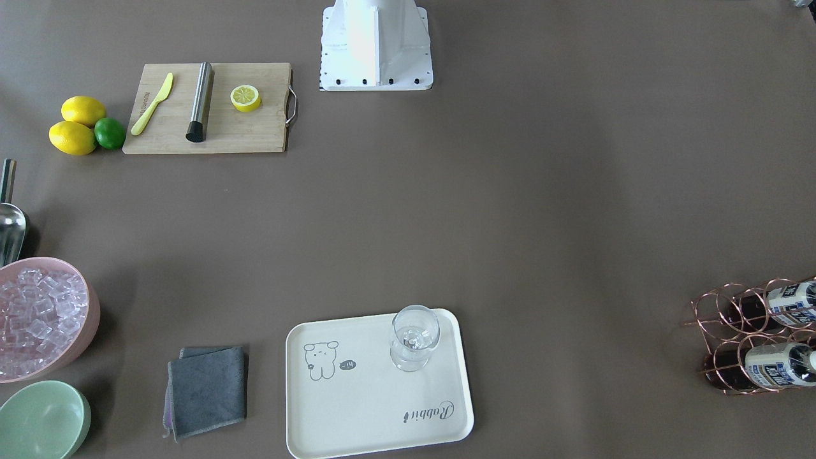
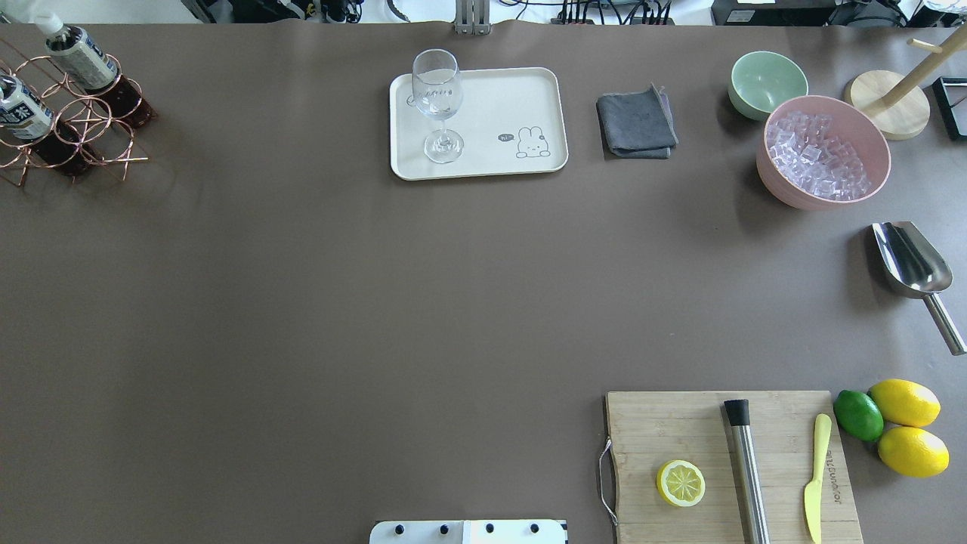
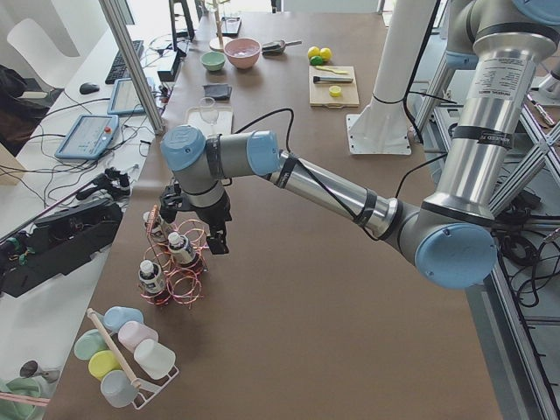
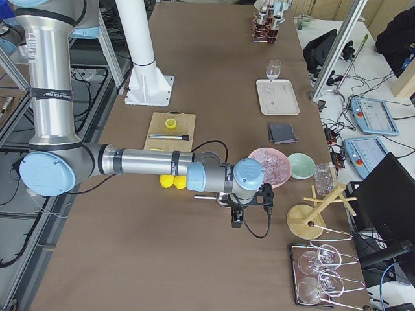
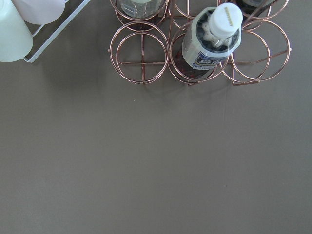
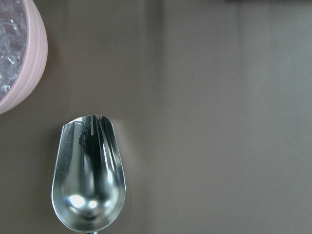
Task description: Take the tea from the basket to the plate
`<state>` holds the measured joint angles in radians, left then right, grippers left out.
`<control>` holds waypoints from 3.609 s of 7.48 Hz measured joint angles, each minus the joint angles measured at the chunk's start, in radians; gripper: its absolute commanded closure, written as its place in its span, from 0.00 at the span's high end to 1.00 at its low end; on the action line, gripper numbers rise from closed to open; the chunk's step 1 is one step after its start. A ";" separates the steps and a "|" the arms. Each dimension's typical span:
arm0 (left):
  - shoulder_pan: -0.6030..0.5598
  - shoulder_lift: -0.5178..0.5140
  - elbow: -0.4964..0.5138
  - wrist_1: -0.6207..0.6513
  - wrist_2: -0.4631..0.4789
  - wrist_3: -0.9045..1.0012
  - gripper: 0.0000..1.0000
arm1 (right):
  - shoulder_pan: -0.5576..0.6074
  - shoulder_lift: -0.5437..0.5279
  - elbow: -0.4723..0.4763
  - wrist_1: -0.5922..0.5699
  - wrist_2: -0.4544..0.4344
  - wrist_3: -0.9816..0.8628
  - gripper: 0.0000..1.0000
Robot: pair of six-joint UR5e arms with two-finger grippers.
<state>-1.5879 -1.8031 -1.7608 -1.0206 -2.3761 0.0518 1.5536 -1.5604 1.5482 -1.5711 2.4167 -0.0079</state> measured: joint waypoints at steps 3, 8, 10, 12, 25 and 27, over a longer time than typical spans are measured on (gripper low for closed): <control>-0.006 0.000 0.006 0.002 0.004 -0.003 0.99 | -0.035 0.009 -0.003 0.002 -0.015 -0.002 1.00; -0.062 -0.051 0.080 0.016 -0.005 -0.166 0.99 | -0.031 -0.012 0.019 0.001 -0.033 -0.007 1.00; -0.097 -0.175 0.232 0.042 -0.029 -0.291 0.99 | -0.029 -0.058 0.027 0.001 -0.027 -0.008 1.00; -0.123 -0.281 0.379 0.030 -0.063 -0.568 0.99 | -0.041 -0.084 0.036 0.000 -0.020 -0.007 1.00; 0.021 -0.433 0.617 -0.357 0.037 -1.852 0.96 | -0.039 -0.035 0.295 0.003 0.168 -0.001 0.99; 0.031 -0.427 0.613 -0.358 0.036 -1.864 0.85 | -0.099 0.056 0.319 0.080 0.238 0.002 0.99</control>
<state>-1.5572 -2.2303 -1.1477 -1.3785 -2.3406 -1.8120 1.4546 -1.5047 1.8671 -1.4908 2.6542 -0.0061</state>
